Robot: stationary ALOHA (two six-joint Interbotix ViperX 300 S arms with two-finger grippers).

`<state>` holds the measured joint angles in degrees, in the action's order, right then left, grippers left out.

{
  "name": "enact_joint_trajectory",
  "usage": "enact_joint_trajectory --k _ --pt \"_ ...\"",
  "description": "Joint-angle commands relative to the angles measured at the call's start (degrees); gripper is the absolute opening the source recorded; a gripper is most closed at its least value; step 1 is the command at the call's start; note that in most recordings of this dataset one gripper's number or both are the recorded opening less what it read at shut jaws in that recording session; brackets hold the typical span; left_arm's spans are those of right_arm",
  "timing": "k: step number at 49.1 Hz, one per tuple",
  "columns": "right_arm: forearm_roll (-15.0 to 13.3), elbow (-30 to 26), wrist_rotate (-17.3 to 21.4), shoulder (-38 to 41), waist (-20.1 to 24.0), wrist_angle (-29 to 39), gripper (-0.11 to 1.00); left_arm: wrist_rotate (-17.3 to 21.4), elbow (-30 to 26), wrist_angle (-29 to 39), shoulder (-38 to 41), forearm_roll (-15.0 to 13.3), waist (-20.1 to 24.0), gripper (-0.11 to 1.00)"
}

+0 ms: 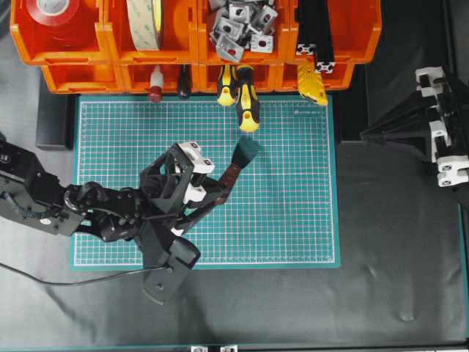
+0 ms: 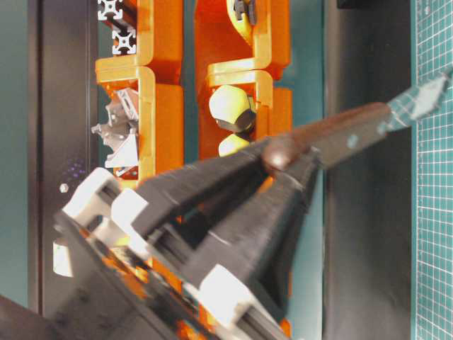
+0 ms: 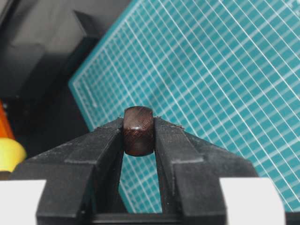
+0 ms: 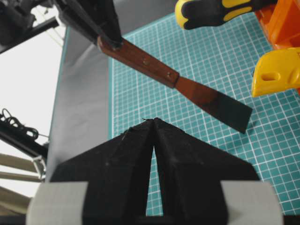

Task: Pick red screwdriver from container rack with left arm.
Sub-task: 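Lower the putty knife onto the green mat and open the left gripper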

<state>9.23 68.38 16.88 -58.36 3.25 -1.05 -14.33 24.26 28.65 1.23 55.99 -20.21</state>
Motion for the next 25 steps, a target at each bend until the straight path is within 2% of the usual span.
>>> enact_joint_trajectory --k 1,9,16,25 --pt "0.09 -1.67 0.26 0.26 -0.09 0.26 0.01 -0.26 0.18 -0.18 -1.23 0.26 0.18 0.2" --pt "0.18 -1.67 1.14 0.26 0.0 1.49 0.01 -0.26 0.62 0.7 -1.23 0.26 0.62 0.2" --pt "0.18 -1.76 2.29 -0.09 0.09 3.25 0.01 -0.53 0.62 4.13 -1.23 0.26 0.79 0.2" --pt "0.18 -1.93 2.46 -0.97 0.18 5.45 0.01 -3.08 0.88 3.96 -1.23 0.26 0.35 0.23"
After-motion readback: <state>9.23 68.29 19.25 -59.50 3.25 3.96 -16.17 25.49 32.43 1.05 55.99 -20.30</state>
